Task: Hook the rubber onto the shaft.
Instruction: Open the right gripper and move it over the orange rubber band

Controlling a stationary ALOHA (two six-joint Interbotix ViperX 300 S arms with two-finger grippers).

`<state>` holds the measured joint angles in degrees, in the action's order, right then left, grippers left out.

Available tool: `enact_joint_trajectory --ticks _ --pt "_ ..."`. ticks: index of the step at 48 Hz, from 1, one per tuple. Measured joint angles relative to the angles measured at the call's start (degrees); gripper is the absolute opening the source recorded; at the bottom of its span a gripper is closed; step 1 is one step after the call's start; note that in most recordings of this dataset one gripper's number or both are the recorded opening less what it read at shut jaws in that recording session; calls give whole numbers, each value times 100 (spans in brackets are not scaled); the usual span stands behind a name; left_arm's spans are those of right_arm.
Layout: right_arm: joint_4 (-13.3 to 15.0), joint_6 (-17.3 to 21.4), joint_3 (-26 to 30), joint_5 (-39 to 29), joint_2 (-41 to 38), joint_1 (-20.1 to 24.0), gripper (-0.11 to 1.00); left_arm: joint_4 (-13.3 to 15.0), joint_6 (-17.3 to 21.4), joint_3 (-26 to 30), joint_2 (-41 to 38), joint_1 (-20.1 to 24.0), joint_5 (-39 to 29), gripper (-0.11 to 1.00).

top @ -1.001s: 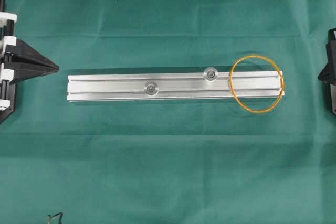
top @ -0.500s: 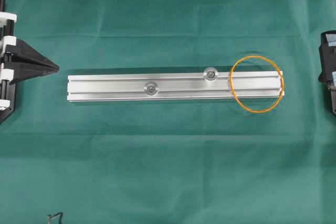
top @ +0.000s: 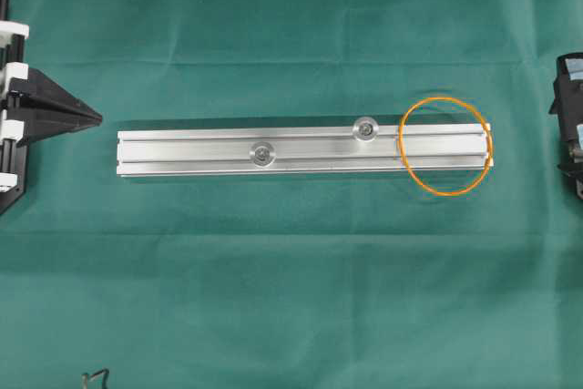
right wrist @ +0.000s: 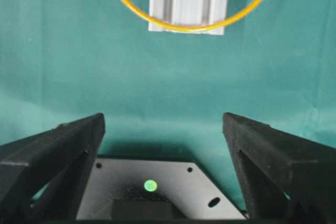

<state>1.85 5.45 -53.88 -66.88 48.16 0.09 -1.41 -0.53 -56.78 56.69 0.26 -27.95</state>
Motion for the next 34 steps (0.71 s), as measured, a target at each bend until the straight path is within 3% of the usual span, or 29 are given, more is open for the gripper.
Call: enact_joint_trajectory --ticks 34 --pt "0 0 308 308 -352 0 99 0 -9 0 0 0 -9 2"
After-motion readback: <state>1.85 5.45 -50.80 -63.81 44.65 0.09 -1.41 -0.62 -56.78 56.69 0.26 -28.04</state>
